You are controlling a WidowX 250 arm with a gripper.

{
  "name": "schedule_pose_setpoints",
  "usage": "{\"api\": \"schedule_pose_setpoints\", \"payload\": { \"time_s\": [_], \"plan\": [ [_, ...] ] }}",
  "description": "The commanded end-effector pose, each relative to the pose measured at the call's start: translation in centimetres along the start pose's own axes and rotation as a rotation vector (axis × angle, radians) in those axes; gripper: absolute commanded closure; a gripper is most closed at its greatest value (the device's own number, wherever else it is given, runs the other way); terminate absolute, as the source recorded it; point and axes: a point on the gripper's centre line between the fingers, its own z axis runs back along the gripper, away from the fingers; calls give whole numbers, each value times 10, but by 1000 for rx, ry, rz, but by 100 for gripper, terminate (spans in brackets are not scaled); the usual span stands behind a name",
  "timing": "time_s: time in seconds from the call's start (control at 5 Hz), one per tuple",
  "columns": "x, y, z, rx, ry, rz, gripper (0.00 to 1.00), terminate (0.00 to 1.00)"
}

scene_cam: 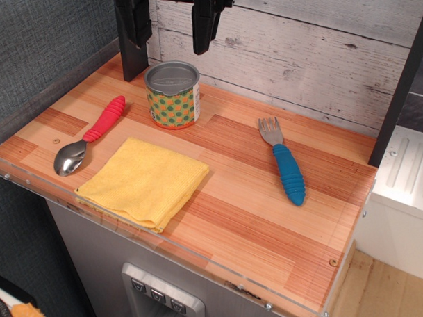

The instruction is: Move the spoon to the bottom right of counter.

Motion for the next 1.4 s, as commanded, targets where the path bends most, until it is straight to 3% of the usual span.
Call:
{"api": "schedule_pose_setpoints", "payload": {
  "time_s": [0.0,0.2,0.4,0.6,0.8,1.0,1.2],
  "plan": [
    [0,0,0,0,0,0,0,0],
    [14,18,-18,-27,-34,-4,0,0],
    [26,38,-25,-14,-91,-18,0,0],
    [38,64,-47,-7,-80,-23,0,0],
    [48,85,-73,-9,-125,-54,0,0],
    [46,102,-96,37,-114,-78,0,0],
    [43,113,-103,105,-146,-79,0,0]
  ]
}}
